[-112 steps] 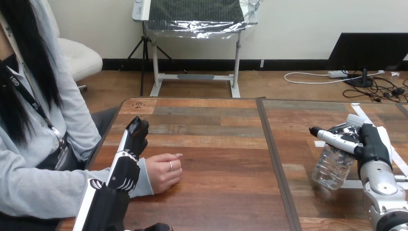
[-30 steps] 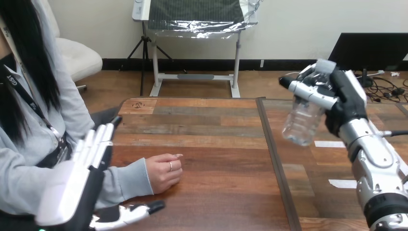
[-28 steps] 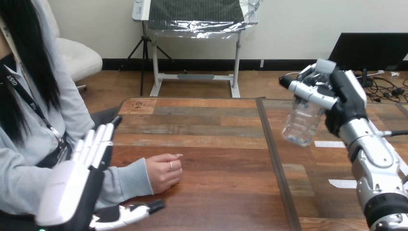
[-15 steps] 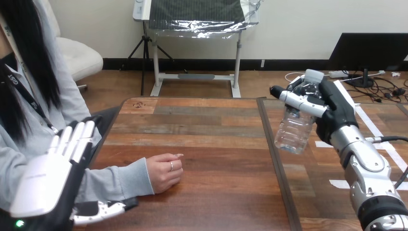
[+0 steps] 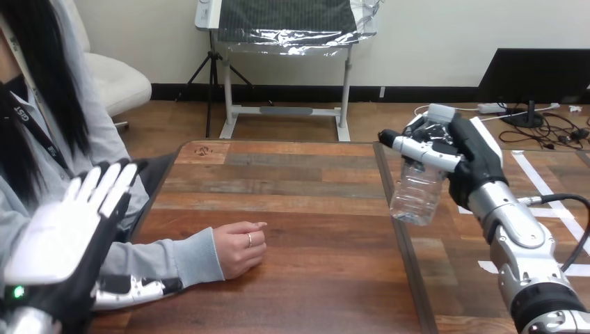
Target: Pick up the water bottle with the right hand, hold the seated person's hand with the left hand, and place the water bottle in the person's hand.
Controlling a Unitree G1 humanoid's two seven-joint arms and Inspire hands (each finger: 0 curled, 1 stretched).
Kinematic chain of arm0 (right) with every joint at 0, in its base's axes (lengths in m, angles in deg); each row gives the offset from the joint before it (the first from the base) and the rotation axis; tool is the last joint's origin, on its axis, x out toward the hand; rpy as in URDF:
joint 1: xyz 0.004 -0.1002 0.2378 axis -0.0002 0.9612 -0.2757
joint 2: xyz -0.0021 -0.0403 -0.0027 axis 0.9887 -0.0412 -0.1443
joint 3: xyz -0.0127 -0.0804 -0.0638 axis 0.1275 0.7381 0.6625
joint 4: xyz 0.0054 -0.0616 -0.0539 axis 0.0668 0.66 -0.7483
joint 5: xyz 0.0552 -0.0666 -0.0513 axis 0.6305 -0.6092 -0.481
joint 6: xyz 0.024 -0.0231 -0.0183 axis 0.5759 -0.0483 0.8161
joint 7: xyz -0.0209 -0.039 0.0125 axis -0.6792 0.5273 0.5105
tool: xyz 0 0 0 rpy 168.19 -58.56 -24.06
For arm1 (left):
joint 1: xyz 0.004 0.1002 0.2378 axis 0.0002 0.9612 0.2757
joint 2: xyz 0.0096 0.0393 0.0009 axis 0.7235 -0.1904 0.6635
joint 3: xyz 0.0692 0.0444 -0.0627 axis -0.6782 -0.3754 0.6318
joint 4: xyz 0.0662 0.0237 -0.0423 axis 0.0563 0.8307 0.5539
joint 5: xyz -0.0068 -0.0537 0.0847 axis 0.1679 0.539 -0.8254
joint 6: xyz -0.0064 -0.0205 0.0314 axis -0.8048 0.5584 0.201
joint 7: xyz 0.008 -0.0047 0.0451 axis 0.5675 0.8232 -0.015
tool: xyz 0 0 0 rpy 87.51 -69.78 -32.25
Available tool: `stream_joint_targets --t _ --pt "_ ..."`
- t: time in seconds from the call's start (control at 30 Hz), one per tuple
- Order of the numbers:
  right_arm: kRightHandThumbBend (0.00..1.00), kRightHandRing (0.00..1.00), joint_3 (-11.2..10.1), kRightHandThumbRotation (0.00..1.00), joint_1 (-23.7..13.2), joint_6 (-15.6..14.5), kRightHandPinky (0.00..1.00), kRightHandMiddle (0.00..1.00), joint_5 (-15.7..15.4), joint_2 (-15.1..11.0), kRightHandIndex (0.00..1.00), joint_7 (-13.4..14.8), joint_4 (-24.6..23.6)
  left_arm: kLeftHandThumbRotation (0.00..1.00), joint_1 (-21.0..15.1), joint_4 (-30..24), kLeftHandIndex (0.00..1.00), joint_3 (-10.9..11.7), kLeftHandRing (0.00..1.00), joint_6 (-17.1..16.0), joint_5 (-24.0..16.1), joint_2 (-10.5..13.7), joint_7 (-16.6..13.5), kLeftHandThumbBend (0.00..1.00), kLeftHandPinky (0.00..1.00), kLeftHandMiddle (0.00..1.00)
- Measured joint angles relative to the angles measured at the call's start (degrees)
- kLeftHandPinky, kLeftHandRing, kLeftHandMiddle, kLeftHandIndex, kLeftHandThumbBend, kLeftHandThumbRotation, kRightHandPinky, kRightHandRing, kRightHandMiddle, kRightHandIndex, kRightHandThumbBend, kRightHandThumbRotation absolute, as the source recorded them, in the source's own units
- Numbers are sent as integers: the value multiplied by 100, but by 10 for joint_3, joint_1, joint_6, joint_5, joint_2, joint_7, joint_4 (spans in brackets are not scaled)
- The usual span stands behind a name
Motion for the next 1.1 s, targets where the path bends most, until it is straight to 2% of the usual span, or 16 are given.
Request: stream_joint_targets --t 0.17,0.4,0.6,0.8,1.1 --pt "51 7 0 0 0 2 3 12 3 3 14 -11 0 33 -26 6 95 -7 98 11 -1 23 23 100 92 96" --pt "49 6 0 0 -1 6 2 11 7 8 13 -29 0 31 -69 28 90 -32 92 33 -14 53 44 100 86 91" --pt "47 5 0 0 -1 11 1 10 13 9 11 -44 -1 32 -102 56 87 -57 89 42 -30 72 46 100 84 89" --pt "46 4 0 0 -1 11 0 9 14 10 11 -48 -7 35 -133 102 86 -86 88 41 -35 84 38 100 84 88" --pt "47 4 0 0 -1 15 0 8 15 10 10 -53 -16 37 -170 185 85 -128 86 34 -39 91 23 100 83 86"
